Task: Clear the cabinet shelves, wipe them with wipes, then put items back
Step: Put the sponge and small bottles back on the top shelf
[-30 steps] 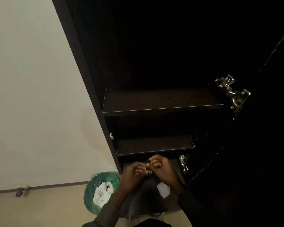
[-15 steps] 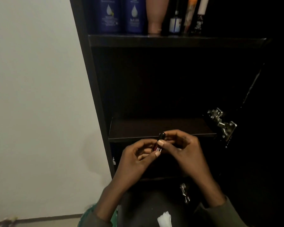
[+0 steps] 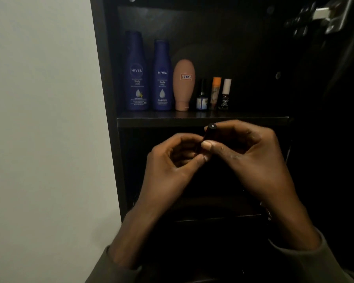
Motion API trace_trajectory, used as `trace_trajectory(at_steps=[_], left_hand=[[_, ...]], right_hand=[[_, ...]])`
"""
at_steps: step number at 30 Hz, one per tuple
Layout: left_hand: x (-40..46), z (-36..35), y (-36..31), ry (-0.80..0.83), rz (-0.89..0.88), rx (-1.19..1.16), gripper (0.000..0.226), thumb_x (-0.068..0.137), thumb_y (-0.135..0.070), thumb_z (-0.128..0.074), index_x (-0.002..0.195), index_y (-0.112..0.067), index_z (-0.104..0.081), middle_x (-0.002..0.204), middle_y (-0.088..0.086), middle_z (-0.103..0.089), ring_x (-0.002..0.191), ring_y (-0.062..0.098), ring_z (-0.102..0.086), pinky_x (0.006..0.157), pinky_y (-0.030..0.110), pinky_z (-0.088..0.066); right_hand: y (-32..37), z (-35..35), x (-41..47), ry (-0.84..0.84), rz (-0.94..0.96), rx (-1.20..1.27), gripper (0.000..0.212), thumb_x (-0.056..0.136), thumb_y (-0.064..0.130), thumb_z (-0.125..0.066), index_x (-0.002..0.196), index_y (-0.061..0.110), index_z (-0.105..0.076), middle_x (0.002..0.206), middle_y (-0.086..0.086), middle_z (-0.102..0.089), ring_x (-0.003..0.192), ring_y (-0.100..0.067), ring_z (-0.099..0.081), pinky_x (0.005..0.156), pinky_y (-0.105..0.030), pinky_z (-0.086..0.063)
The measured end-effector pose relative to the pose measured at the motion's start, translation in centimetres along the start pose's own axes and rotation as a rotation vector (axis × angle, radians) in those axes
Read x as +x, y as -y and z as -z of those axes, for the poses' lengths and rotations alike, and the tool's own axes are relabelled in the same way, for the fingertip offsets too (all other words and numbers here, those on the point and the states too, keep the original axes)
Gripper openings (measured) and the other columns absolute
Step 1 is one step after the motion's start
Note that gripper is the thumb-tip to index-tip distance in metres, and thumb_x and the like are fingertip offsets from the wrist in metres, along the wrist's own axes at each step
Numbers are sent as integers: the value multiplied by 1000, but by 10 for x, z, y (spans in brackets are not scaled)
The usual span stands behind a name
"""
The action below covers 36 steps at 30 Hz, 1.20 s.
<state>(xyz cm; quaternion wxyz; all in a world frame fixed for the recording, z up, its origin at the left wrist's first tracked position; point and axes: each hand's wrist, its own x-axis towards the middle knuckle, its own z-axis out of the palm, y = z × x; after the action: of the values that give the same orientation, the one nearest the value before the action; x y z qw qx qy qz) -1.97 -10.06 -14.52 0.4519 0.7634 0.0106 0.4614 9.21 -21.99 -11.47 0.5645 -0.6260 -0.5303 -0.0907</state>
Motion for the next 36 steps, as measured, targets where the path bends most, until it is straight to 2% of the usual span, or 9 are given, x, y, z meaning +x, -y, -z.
trace_trajectory(at_steps=[4, 10, 14, 16, 19, 23, 28, 32, 36], left_hand=[[29, 1, -18, 17, -64, 42, 31, 85, -12, -72, 115, -17, -66, 110, -7, -71, 104, 1, -66, 88, 17, -53], [59, 11, -35, -35, -64, 61, 26, 87, -20, -71, 113, -17, -68, 108, -5, -72, 100, 6, -70, 89, 32, -58], [70, 19, -38, -135, -82, 89, 20, 88, -22, -71, 107, -16, -70, 101, -3, -74, 93, 8, -72, 83, 32, -60], [73, 23, -38, -152, -69, 104, 19, 88, -21, -70, 106, -14, -70, 98, -2, -74, 88, 8, -72, 75, 25, -59], [77, 28, -36, -185, -42, 127, 17, 89, -20, -70, 104, -13, -71, 94, -1, -74, 82, 8, -73, 69, 19, -58], [79, 33, -32, -220, -36, 195, 18, 88, -25, -70, 102, -15, -72, 93, -3, -75, 83, 9, -73, 78, 33, -61], [79, 35, -32, -232, -36, 218, 16, 87, -26, -71, 100, -16, -72, 92, -3, -75, 84, 9, -73, 79, 36, -62], [79, 36, -33, -239, -37, 237, 16, 87, -26, -71, 100, -17, -72, 91, -5, -75, 82, 8, -73, 78, 32, -62], [79, 38, -33, -244, -32, 252, 20, 87, -26, -70, 104, -16, -72, 95, -4, -74, 85, 8, -73, 80, 30, -61]], right_hand=[[14, 17, 26, -100, 41, -47, 29, 81, 21, -77, 110, 23, -69, 100, 11, -71, 95, 1, -67, 82, -26, -57], [28, 42, 60, -215, 41, -135, 32, 81, 26, -75, 111, 25, -67, 98, 13, -68, 91, 4, -65, 77, -15, -55], [17, 59, 86, -352, -25, -216, 36, 81, 32, -76, 114, 26, -65, 102, 13, -66, 92, 4, -63, 78, -16, -52], [9, 64, 99, -374, -81, -251, 37, 80, 31, -76, 115, 25, -65, 100, 13, -65, 92, 2, -62, 81, -21, -54], [-6, 63, 112, -380, -162, -275, 38, 79, 29, -78, 115, 23, -66, 90, 15, -64, 87, 2, -62, 78, -23, -55], [-24, 57, 122, -345, -216, -318, 41, 78, 27, -80, 116, 20, -65, 100, 4, -70, 90, -10, -68, 82, -34, -59], [-35, 52, 133, -276, -279, -374, 40, 80, 25, -77, 117, 21, -61, 105, 3, -67, 92, -10, -66, 79, -32, -58], [-36, 49, 137, -256, -289, -417, 33, 82, 22, -76, 112, 20, -62, 100, 3, -64, 91, -11, -64, 76, -28, -56], [-39, 47, 141, -230, -321, -462, 31, 83, 19, -76, 111, 20, -63, 104, 0, -65, 90, -11, -62, 71, -25, -51]])
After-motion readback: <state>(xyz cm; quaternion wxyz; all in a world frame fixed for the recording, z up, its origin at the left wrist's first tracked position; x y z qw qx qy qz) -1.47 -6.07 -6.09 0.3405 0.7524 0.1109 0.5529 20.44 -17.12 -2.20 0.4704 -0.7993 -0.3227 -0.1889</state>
